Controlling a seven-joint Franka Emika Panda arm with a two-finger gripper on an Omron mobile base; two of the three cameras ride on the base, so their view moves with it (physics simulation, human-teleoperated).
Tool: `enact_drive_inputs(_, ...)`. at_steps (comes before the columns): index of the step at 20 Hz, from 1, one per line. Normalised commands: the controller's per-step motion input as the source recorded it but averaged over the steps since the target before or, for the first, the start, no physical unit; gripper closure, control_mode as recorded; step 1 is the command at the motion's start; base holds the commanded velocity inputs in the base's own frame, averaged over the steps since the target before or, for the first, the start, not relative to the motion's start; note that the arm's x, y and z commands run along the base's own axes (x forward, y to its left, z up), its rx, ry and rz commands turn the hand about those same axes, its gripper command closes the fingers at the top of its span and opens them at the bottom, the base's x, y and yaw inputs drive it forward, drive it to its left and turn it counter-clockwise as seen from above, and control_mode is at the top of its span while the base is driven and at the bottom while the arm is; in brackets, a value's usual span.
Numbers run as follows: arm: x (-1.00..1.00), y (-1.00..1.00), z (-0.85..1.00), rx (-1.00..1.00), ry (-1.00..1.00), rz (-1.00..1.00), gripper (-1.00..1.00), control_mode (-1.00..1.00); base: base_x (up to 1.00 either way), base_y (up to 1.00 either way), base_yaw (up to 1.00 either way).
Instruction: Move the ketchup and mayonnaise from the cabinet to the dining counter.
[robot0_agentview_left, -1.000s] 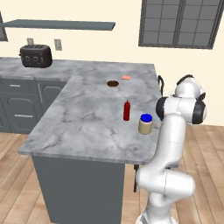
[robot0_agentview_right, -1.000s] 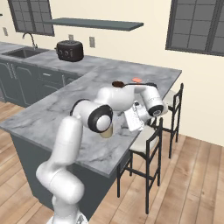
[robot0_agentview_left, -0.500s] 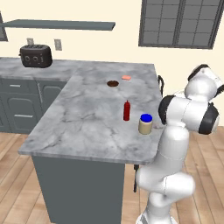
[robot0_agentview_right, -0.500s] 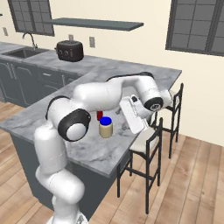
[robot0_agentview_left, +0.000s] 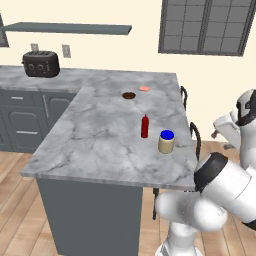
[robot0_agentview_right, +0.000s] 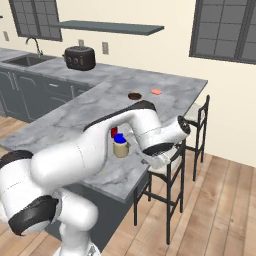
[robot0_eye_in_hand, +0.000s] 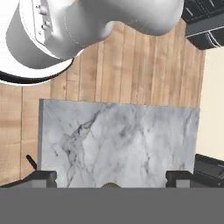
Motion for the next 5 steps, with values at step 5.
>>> enact_drive_inputs(5,-1.00,0.00,0.19,-0.34,-0.38,0.00,-1.00,-1.00,0.00,0.00,0.00)
